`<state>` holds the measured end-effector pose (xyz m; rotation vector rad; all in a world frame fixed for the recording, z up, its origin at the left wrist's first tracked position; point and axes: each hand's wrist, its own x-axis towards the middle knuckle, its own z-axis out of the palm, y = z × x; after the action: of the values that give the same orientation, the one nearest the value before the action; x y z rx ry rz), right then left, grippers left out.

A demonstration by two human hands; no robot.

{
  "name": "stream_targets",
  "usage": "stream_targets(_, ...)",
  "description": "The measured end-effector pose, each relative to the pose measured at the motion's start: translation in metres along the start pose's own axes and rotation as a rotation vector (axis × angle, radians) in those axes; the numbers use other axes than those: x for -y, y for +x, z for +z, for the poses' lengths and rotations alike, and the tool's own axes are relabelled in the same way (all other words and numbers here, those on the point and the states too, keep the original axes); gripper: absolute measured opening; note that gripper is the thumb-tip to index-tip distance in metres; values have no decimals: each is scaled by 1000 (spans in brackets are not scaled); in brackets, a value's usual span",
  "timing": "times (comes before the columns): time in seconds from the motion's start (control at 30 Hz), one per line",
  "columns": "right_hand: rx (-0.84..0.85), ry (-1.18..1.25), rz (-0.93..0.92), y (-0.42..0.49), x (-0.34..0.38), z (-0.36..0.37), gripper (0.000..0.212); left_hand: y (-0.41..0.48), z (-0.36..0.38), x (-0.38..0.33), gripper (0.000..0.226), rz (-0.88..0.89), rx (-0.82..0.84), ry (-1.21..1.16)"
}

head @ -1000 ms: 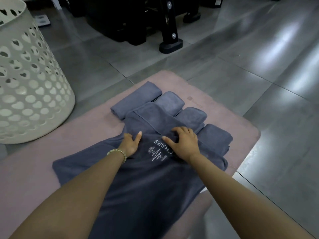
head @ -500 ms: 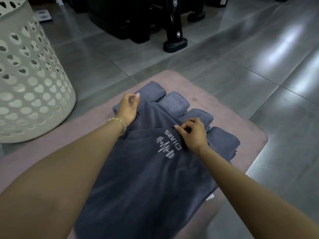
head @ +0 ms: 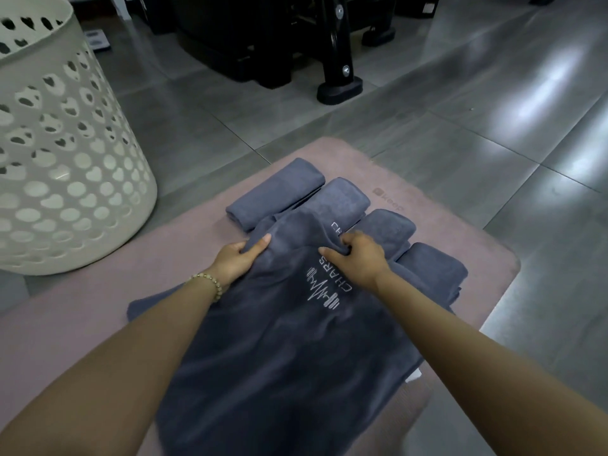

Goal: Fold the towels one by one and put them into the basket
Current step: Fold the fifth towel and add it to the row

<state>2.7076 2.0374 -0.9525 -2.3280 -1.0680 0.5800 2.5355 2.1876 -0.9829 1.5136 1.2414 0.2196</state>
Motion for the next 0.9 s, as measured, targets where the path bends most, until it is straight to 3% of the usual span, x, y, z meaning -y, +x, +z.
stream_targets(0.13,164,358,-20,-22,17,-8,23,-37,-31,-7,39,0,139,-59)
stream_targets(0.23,335,556,-61,-45,29,-14,27,-82,-56,-6,59,-23,323,-226)
stream_targets(0.37,535,518,-184,-85,39,0,22,-146,-85,43,78,-10,383,-290)
stream_targets(0.47,675,456,-142,-123,30,33,19,-195,-90,105,60,-72,390,-259)
stream_targets(0.53,642,277,-155,-143,10,65,29,-222,-84,146,50,-152,392,-181)
stream_targets(0.6,588,65,-156,-160,-11,94,36,-236,-74,184,73,-198,419,-78)
stream_targets(0.67,532,16,-104,-175,-24,112,37,-241,-64,204,85,-220,386,-40)
stream_targets(0.77,369,130,-108,-188,-19,116,30,-235,-52,202,56,-227,213,-63)
stream_targets(0.9,265,56,-347,-192,8,119,57,-216,-47,179,32,-184,90,-180)
